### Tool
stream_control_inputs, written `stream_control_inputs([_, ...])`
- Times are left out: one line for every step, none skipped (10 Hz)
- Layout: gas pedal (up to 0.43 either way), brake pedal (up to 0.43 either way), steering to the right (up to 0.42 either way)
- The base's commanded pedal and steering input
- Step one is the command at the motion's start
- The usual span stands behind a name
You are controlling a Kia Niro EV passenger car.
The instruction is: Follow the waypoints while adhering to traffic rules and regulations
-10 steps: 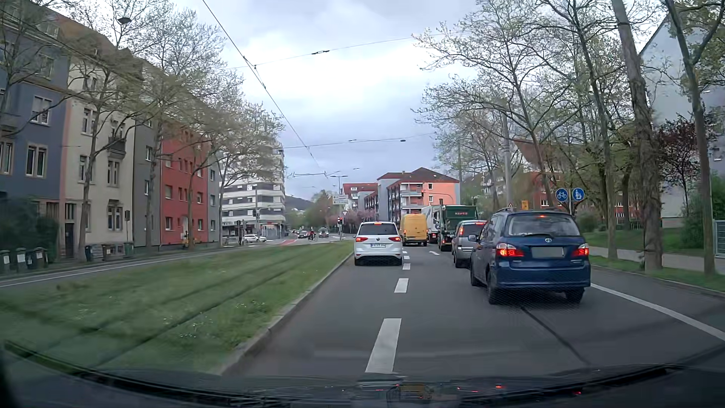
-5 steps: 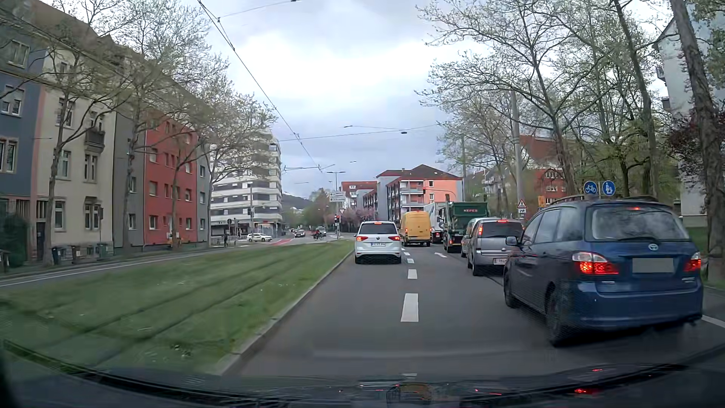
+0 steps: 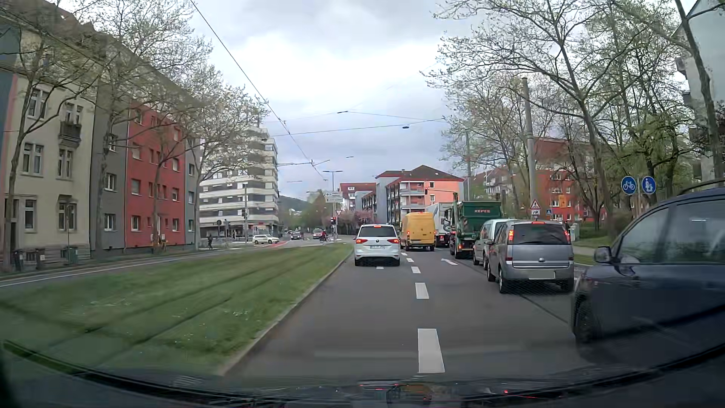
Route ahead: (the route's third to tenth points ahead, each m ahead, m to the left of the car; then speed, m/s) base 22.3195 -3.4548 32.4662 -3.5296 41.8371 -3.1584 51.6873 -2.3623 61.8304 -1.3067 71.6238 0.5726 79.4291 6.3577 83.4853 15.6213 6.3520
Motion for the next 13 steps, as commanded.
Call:
stream_control_inputs([0.047,0.0,0.002])
stream_control_inputs([0.047,0.0,0.003])
stream_control_inputs([0.039,0.0,0.003])
stream_control_inputs([0.039,0.0,0.003])
stream_control_inputs([0.039,0.0,0.003])
stream_control_inputs([0.039,0.0,0.0])
stream_control_inputs([0.039,0.0,0.0])
stream_control_inputs([0.028,0.0,0.0])
stream_control_inputs([0.028,0.0,0.0])
stream_control_inputs([0.028,0.0,0.0])
stream_control_inputs([0.028,0.0,0.0])
stream_control_inputs([0.028,0.0,-0.001])
stream_control_inputs([0.028,0.0,-0.002])
